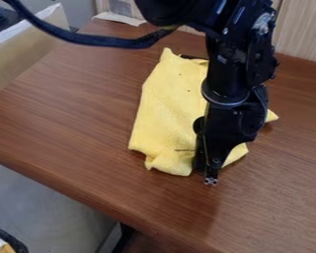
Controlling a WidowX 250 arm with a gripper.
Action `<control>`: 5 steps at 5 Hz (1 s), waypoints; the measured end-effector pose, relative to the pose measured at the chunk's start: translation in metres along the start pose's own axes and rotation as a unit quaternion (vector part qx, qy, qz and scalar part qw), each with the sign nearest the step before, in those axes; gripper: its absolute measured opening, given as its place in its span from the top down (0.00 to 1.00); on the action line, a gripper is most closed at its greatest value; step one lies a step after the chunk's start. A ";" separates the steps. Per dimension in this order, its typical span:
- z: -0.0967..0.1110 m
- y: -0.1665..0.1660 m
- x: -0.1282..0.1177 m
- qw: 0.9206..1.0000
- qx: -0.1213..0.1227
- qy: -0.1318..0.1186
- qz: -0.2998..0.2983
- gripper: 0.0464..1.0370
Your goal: Unfold the cloth from right to left
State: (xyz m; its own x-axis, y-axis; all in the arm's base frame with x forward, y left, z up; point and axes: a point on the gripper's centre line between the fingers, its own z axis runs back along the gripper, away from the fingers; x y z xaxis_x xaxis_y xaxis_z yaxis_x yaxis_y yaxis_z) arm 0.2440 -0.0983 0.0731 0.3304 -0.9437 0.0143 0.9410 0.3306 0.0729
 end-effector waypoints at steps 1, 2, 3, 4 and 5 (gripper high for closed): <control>0.014 0.001 -0.003 1.000 0.016 -0.006 0.000 0.96; 0.024 0.007 -0.015 1.000 0.020 -0.007 0.023 0.96; 0.039 0.023 -0.041 0.997 0.041 -0.013 0.069 0.96; 0.051 0.039 -0.075 0.988 0.058 -0.018 0.138 0.96; 0.060 0.053 -0.120 0.970 0.074 -0.023 0.230 0.96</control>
State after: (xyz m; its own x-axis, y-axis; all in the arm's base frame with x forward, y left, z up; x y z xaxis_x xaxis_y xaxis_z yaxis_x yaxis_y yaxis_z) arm 0.2499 0.0318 0.1350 0.7056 -0.6979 0.1227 0.6733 0.7143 0.1909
